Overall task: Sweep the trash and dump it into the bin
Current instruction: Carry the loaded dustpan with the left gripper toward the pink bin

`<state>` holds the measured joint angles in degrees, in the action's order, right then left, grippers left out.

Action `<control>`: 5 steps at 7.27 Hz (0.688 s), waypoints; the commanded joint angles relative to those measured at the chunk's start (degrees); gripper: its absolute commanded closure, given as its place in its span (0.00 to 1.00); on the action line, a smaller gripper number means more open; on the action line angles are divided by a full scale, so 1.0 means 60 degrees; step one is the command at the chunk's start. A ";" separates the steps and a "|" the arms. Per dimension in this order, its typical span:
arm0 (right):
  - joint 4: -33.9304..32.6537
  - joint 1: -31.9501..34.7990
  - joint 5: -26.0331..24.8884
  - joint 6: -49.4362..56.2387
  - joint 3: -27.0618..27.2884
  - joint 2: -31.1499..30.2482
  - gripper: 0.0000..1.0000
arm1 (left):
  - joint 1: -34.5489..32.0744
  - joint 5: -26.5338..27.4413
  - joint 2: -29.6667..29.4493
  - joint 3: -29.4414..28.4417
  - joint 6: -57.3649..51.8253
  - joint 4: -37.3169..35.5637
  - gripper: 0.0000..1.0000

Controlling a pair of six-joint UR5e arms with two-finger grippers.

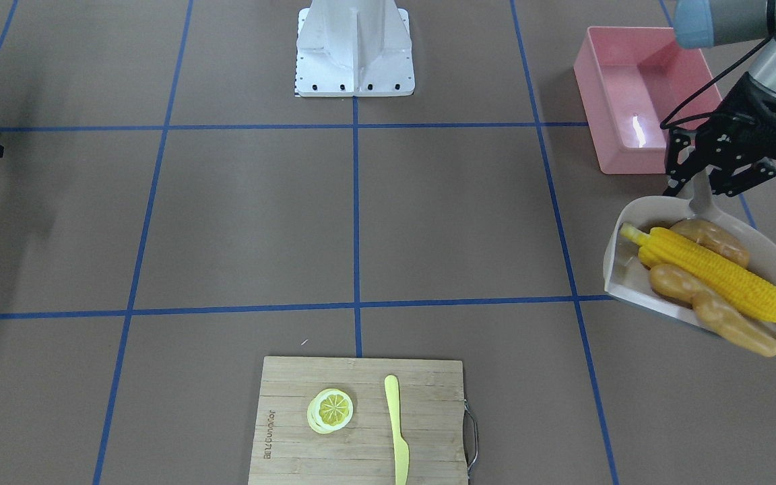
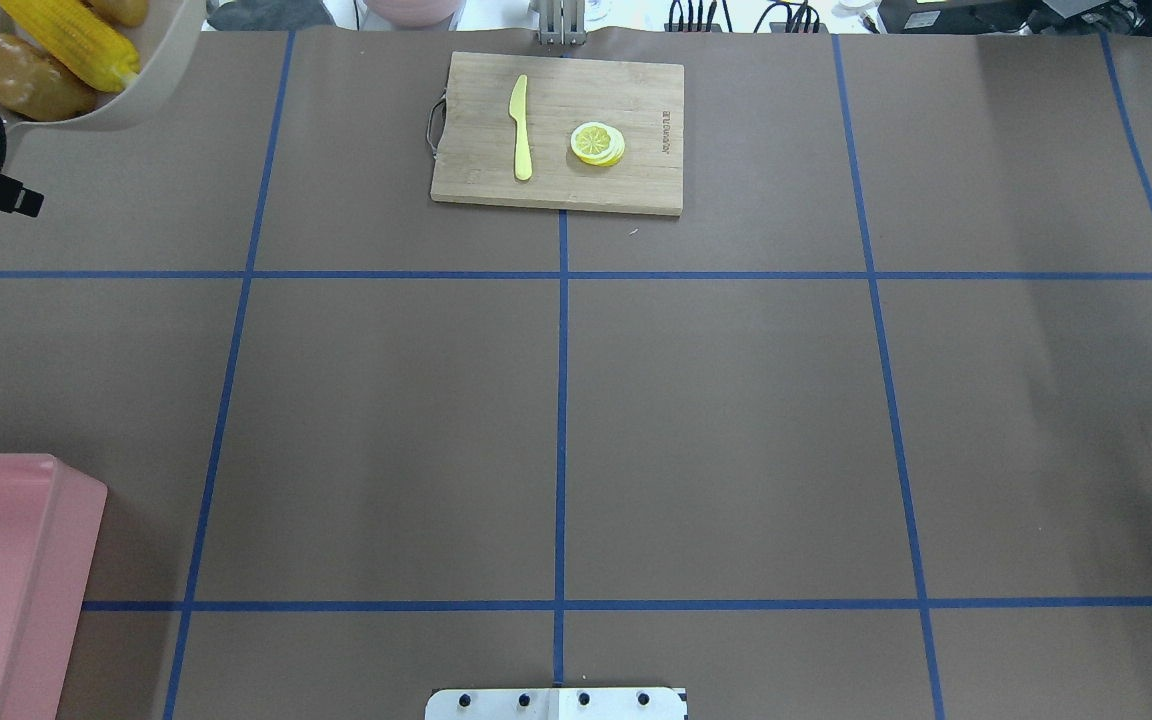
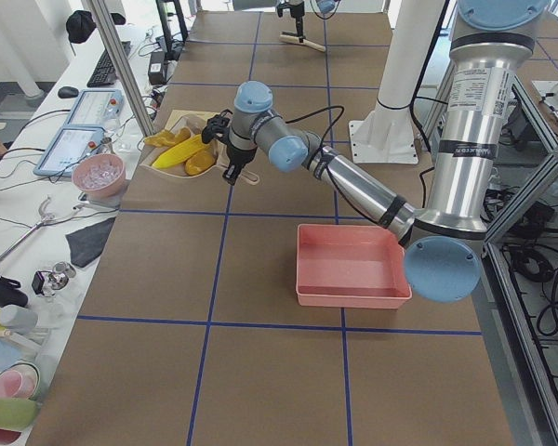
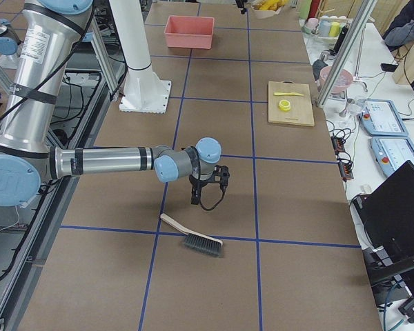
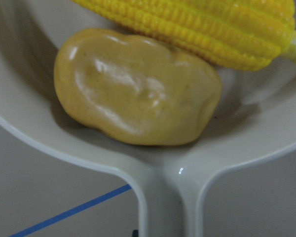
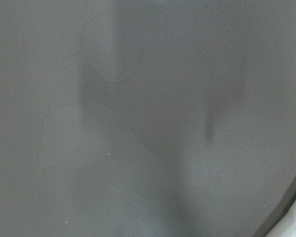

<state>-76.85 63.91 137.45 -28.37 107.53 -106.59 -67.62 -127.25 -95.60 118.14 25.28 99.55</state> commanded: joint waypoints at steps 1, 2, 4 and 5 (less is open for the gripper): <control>-0.0549 0.0055 0.0045 -0.0003 0.0169 0.0215 0.01 | -0.0416 -0.0062 0.0668 0.1178 0.0006 -0.1552 1.00; -0.0710 0.0114 0.0001 0.0011 0.0344 0.0405 0.01 | -0.0506 -0.0048 0.0714 0.1604 0.0006 -0.2432 1.00; -0.0844 0.0798 -0.0899 0.0462 0.0171 0.0946 0.00 | -0.0842 -0.0062 0.1180 0.2583 0.0006 -0.3927 1.00; -0.0873 0.1441 -0.1415 0.1640 -0.0091 0.1035 0.00 | -0.0902 -0.0062 0.1415 0.3184 0.0006 -0.4892 1.00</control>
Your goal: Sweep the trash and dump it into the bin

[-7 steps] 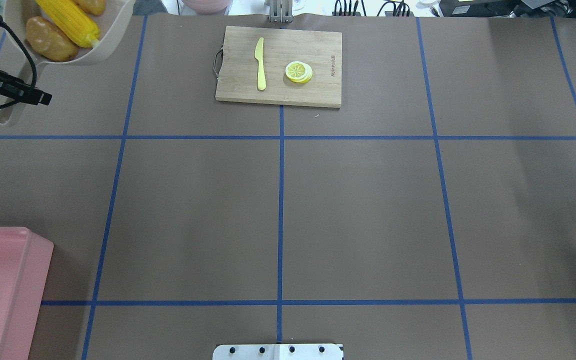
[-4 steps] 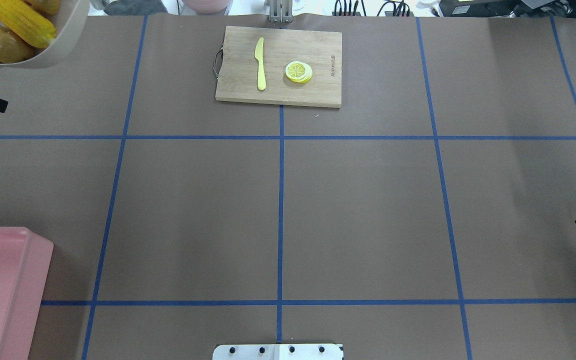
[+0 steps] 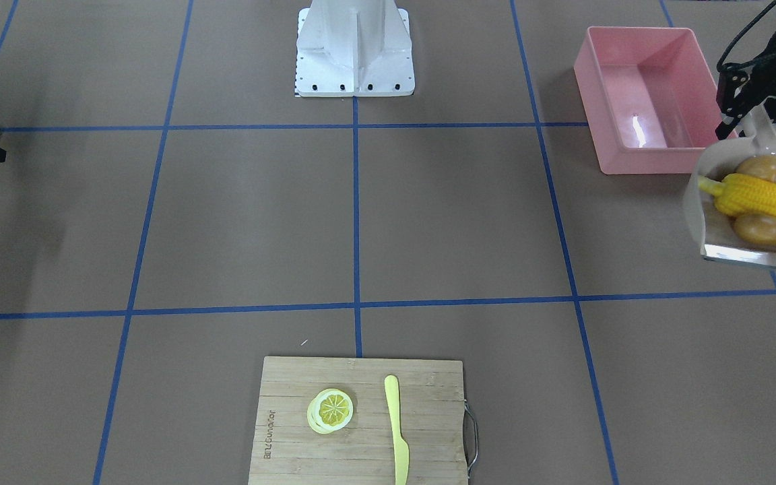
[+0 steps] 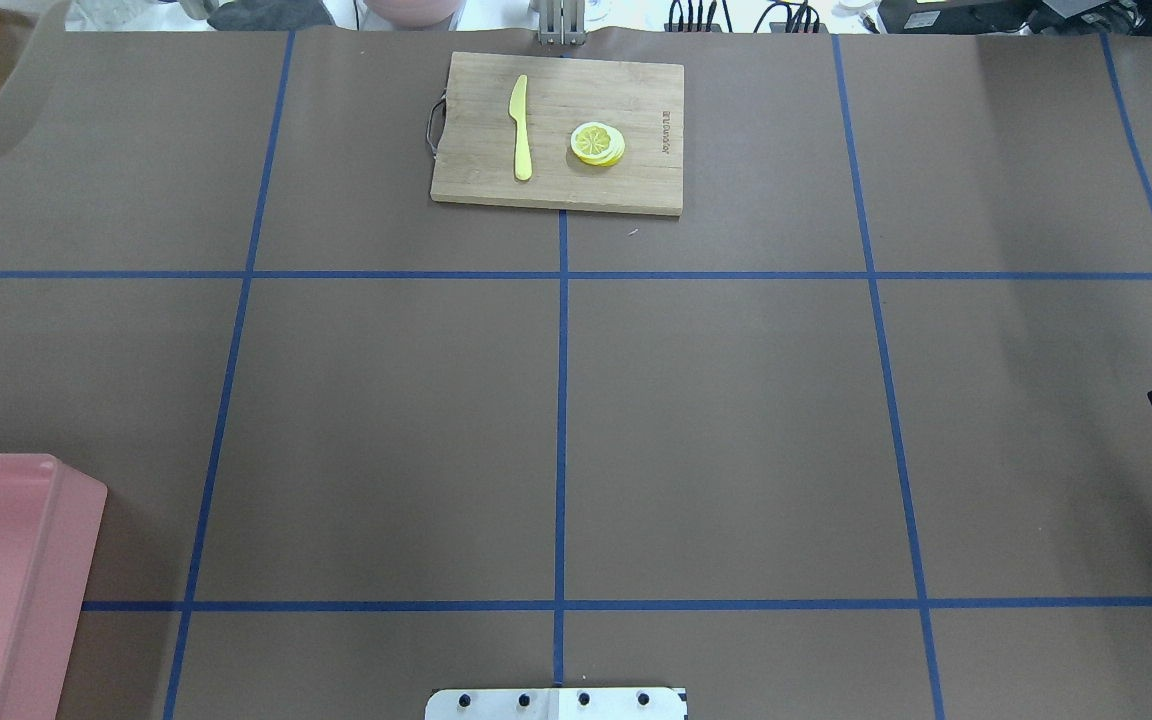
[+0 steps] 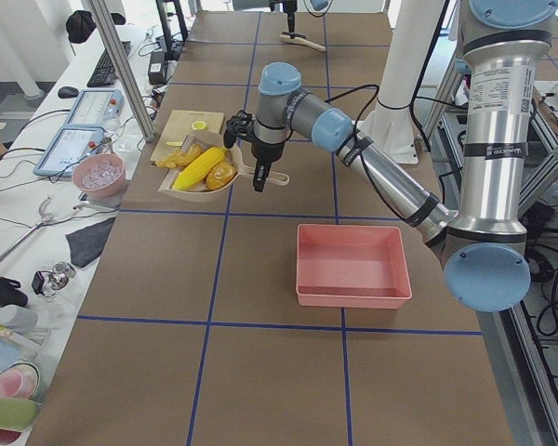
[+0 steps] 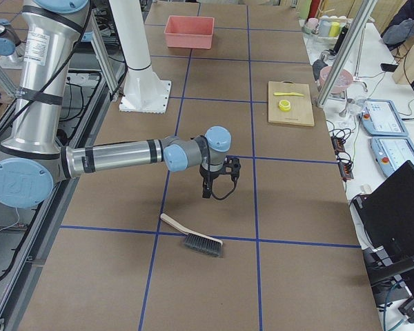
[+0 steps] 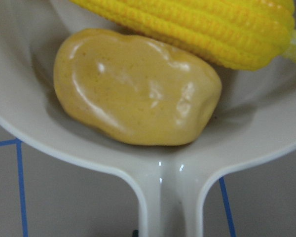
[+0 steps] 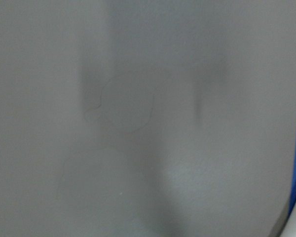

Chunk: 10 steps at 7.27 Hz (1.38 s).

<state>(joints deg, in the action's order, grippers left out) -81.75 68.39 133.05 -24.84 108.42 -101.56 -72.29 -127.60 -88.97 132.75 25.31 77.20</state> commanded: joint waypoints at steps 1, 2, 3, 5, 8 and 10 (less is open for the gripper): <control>-0.0318 0.1441 -0.0715 0.1890 -0.0605 0.0212 0.00 | -0.0341 -0.0017 0.0573 0.1103 0.0000 -0.1714 1.00; -0.0509 0.2087 -0.0716 0.2159 -0.0913 0.0198 0.00 | -0.0764 -0.0249 0.0895 0.1266 0.0000 -0.1749 1.00; -0.0496 0.2644 -0.0585 0.2322 -0.1337 0.0183 0.00 | -0.0826 -0.0338 0.1333 0.1529 0.0000 -0.1734 1.00; -0.0569 0.2986 -0.0598 0.2528 -0.1356 -0.0050 0.00 | -0.0856 -0.0339 0.2417 0.2276 0.0000 -0.1705 1.00; -0.0569 0.2987 -0.0657 0.2528 -0.1341 0.0007 0.00 | -0.0959 -0.0266 0.3049 0.2396 -0.0335 -0.1472 1.00; -0.0555 0.3016 -0.0715 0.2528 -0.1297 0.0022 0.00 | -0.0959 -0.0236 0.4493 0.1945 -0.0499 0.0668 1.00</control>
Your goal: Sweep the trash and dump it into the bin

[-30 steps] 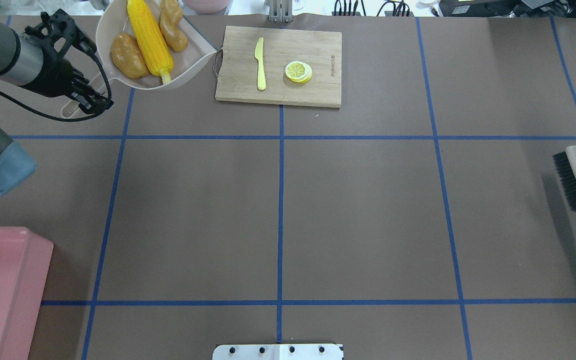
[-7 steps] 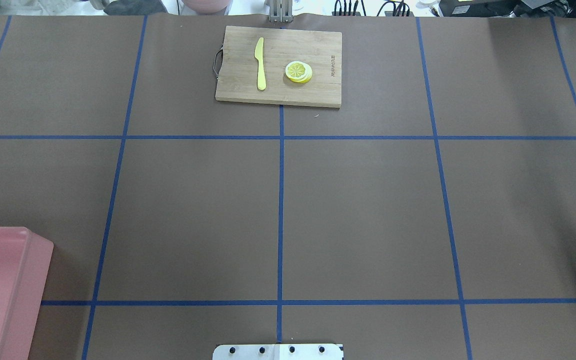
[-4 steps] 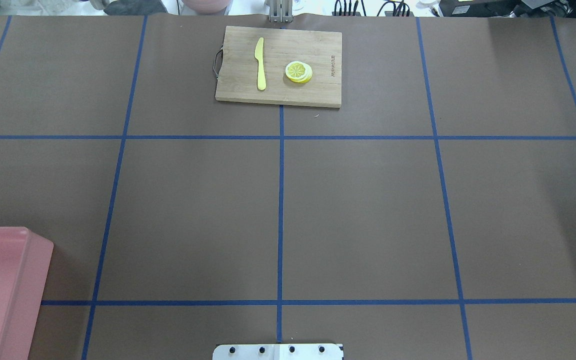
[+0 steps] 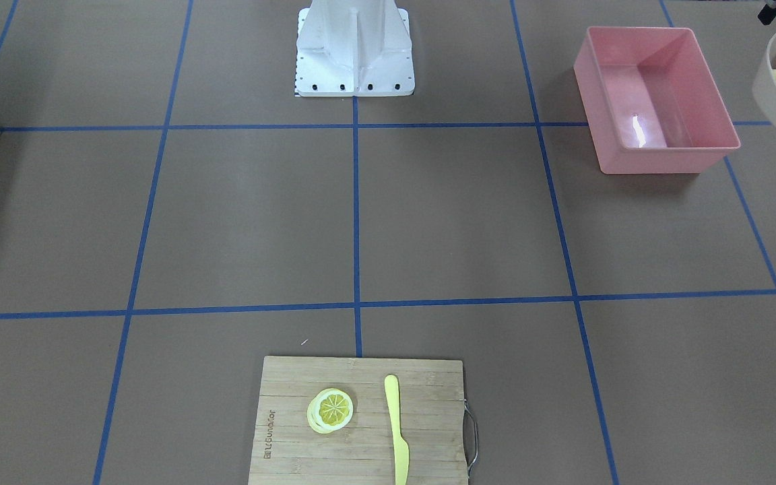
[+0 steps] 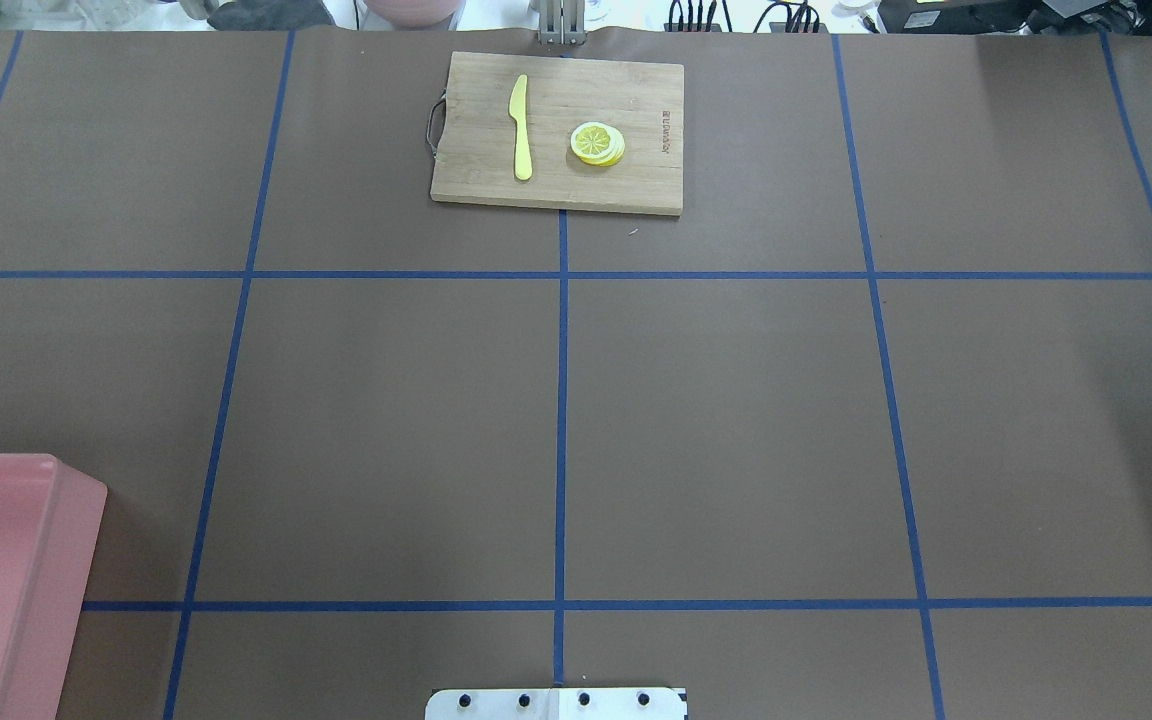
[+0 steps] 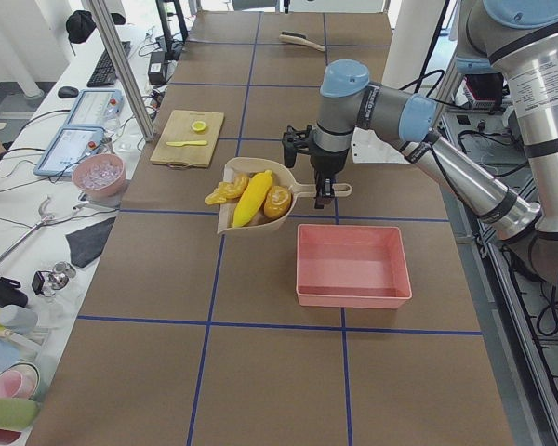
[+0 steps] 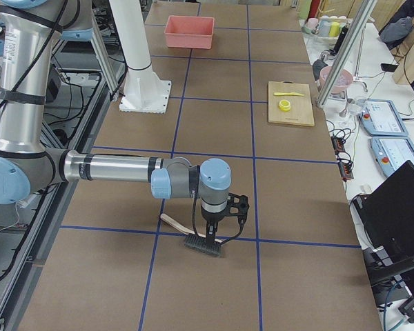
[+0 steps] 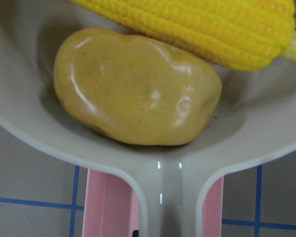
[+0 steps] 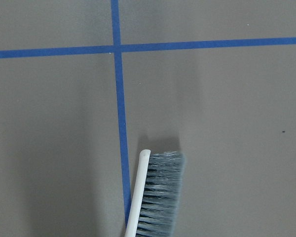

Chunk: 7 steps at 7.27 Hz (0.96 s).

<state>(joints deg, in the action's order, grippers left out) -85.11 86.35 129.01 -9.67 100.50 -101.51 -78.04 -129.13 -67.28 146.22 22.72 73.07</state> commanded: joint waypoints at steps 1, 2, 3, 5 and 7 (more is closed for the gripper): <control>0.0005 0.0022 -0.0056 0.0001 0.0037 0.0014 0.00 | -0.0002 0.0017 0.1394 -0.0693 -0.0008 0.2459 1.00; 0.0005 0.0051 -0.0056 0.0001 0.0037 0.0014 0.00 | 0.0013 0.0017 0.1602 -0.0842 -0.0022 0.2716 1.00; 0.0005 0.0052 -0.0056 0.0001 0.0037 0.0014 0.00 | 0.0042 0.0017 0.1894 -0.1192 -0.0022 0.3343 1.00; 0.0020 0.0052 -0.0057 0.0000 0.0066 0.0043 0.00 | 0.0042 0.0017 0.2364 -0.1590 -0.0008 0.4429 1.00; 0.0108 0.0081 -0.0390 -0.0073 0.0110 0.0029 0.00 | 0.0042 0.0017 0.3153 -0.1852 -0.0066 0.5714 1.00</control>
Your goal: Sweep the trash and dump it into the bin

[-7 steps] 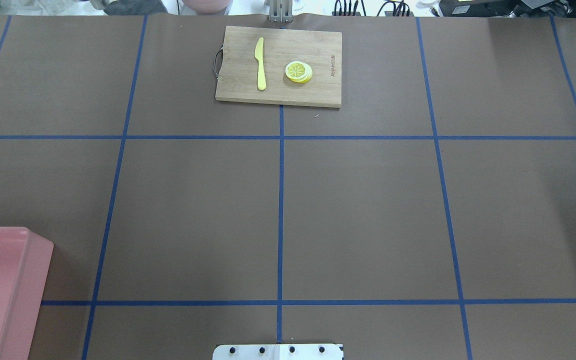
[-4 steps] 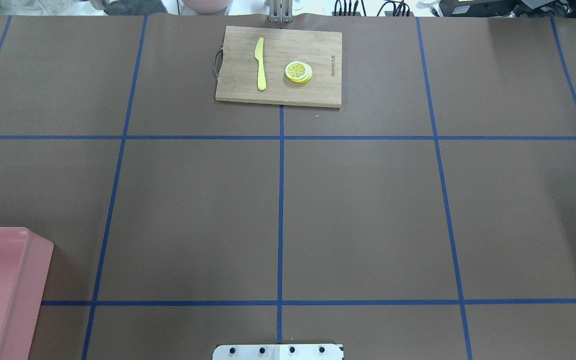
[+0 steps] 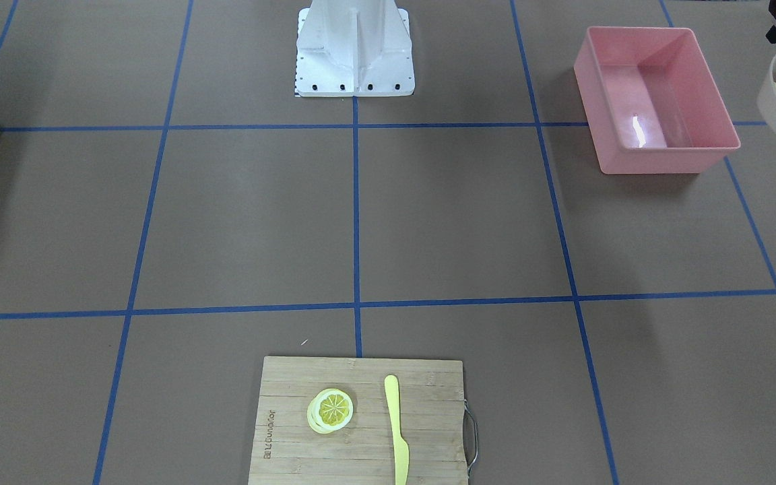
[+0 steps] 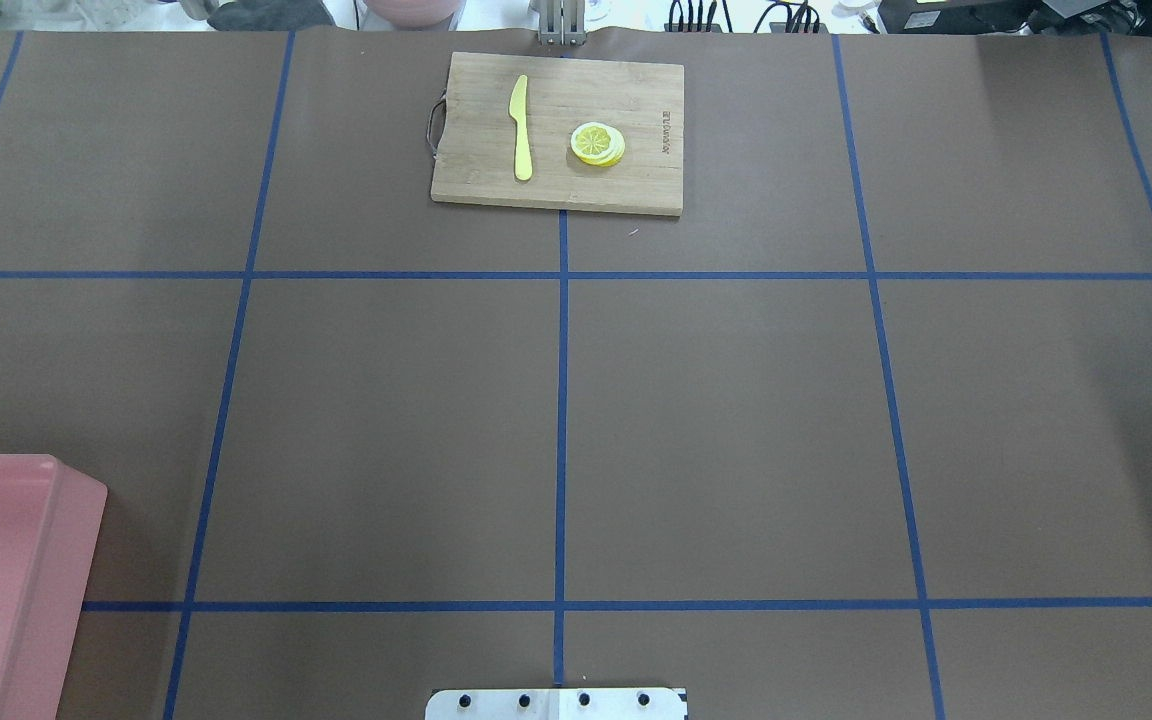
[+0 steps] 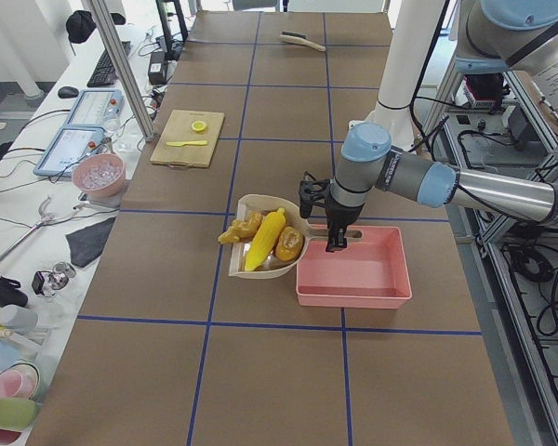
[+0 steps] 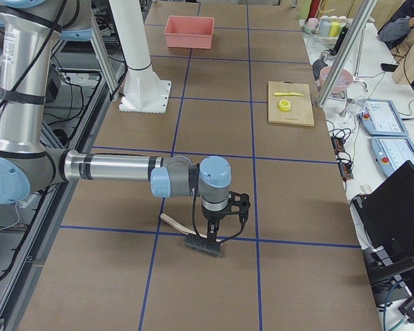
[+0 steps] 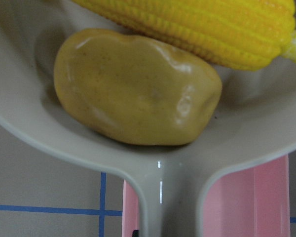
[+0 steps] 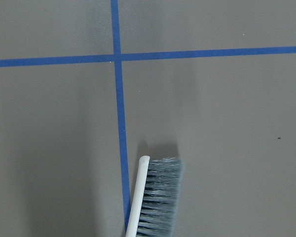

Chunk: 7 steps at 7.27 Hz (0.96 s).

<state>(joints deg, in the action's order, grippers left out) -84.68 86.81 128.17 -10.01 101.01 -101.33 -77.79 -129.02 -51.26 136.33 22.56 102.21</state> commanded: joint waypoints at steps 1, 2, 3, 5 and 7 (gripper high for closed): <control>0.0037 0.0018 -0.0399 -0.0017 0.0026 -0.0001 0.00 | 0.0001 -0.0015 0.0892 -0.0250 -0.0097 0.1387 1.00; 0.0037 0.0004 -0.0400 -0.0060 0.0026 0.0014 0.00 | 0.0016 -0.0087 0.1230 -0.0236 -0.0330 0.1682 1.00; 0.0037 0.0004 -0.0415 -0.0046 -0.0018 -0.0001 0.00 | 0.0016 -0.0161 0.1553 -0.0236 -0.0492 0.1960 1.00; 0.0037 0.0004 -0.0429 0.0027 -0.0004 0.0014 0.00 | 0.0205 -0.0483 0.1760 -0.0236 -0.0609 0.2007 1.00; 0.0037 0.0004 -0.0444 0.0027 -0.0004 -0.0001 0.00 | 0.0454 -0.0615 0.1965 -0.0221 -0.0990 0.2007 1.00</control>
<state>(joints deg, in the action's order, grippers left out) -84.46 86.84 125.59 -9.88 100.94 -101.30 -76.03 -132.12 -40.18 134.93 17.83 114.20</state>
